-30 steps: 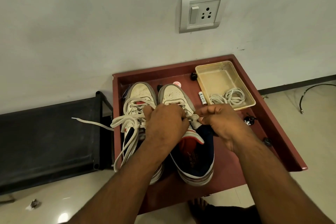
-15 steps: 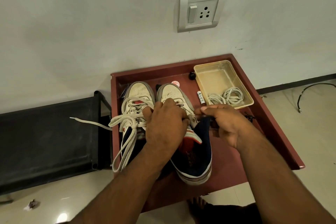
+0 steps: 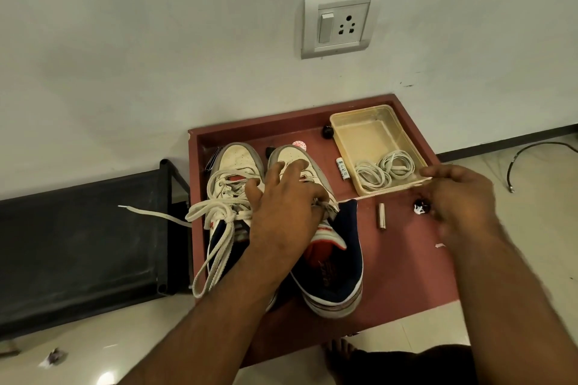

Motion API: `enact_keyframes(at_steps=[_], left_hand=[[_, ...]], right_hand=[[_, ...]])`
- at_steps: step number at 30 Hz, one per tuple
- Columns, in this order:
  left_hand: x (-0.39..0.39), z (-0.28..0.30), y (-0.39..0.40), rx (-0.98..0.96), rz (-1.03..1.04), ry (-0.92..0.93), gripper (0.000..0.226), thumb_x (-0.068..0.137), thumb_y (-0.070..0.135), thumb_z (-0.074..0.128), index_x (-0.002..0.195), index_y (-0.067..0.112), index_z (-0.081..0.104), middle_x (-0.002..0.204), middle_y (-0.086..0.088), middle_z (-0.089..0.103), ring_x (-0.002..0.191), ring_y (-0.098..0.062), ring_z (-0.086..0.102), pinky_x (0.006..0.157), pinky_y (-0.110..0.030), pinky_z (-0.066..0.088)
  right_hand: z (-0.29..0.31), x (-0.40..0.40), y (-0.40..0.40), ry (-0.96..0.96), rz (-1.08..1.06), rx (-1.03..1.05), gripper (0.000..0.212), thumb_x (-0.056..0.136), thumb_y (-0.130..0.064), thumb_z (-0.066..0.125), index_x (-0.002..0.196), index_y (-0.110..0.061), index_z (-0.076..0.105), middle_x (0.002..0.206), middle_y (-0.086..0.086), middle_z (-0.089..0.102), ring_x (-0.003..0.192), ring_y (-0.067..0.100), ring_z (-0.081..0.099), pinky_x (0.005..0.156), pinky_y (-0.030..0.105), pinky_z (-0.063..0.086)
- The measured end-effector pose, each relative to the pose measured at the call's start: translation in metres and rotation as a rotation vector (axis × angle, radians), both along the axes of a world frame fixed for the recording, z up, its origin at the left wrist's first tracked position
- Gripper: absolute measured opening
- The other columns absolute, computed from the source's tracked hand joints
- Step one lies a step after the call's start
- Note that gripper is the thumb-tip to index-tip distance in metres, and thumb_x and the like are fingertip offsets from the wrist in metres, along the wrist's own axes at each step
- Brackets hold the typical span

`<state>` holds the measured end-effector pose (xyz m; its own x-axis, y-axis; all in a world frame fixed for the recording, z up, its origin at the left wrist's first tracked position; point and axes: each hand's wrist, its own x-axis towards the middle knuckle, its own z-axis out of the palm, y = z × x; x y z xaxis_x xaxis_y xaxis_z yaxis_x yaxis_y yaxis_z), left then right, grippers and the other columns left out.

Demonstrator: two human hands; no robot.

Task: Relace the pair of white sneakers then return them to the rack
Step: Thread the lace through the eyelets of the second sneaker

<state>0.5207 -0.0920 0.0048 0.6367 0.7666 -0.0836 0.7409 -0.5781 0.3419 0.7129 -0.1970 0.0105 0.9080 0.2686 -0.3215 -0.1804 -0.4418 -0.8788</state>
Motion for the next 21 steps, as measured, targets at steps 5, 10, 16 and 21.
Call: enact_keyframes(at_steps=[5, 10, 16, 21], left_hand=[[0.0, 0.0, 0.0, 0.007, 0.0, -0.008, 0.018, 0.088, 0.038, 0.066, 0.106, 0.041, 0.069, 0.152, 0.014, 0.031, 0.145, -0.016, 0.015, 0.113, -0.057, 0.012], [-0.001, 0.0, 0.0, 0.019, 0.004, 0.003, 0.017, 0.087, 0.035, 0.068, 0.104, 0.04, 0.07, 0.151, 0.015, 0.033, 0.144, -0.016, 0.017, 0.112, -0.054, 0.011], [-0.002, 0.003, 0.001, 0.011, -0.001, 0.033, 0.013, 0.088, 0.035, 0.066, 0.1, 0.039, 0.07, 0.151, 0.015, 0.034, 0.145, -0.017, 0.017, 0.11, -0.053, 0.009], [-0.002, 0.003, 0.0, -0.001, -0.008, 0.013, 0.012, 0.088, 0.033, 0.067, 0.099, 0.037, 0.071, 0.151, 0.015, 0.034, 0.145, -0.017, 0.016, 0.112, -0.054, 0.008]], right_hand=[[-0.015, -0.014, 0.011, -0.424, 0.547, -0.329, 0.034, 0.078, -0.007, 0.069, 0.102, -0.03, 0.075, 0.123, 0.002, 0.063, 0.109, 0.027, 0.059, 0.091, 0.04, 0.05], [-0.023, -0.052, 0.039, -0.476, 1.072, -0.444, 0.034, 0.083, 0.003, 0.057, 0.096, -0.02, 0.078, 0.133, -0.007, 0.058, 0.126, 0.014, 0.049, 0.101, 0.017, 0.039], [0.0, 0.016, -0.018, -0.452, 0.408, -0.527, 0.012, 0.084, -0.035, 0.063, 0.081, -0.027, 0.071, 0.094, 0.0, 0.069, 0.093, 0.027, 0.063, 0.089, 0.048, 0.05], [0.014, 0.013, -0.027, -0.613, 0.268, -0.676, 0.025, 0.085, -0.023, 0.069, 0.11, -0.023, 0.072, 0.124, 0.012, 0.061, 0.113, 0.04, 0.051, 0.094, 0.05, 0.038]])
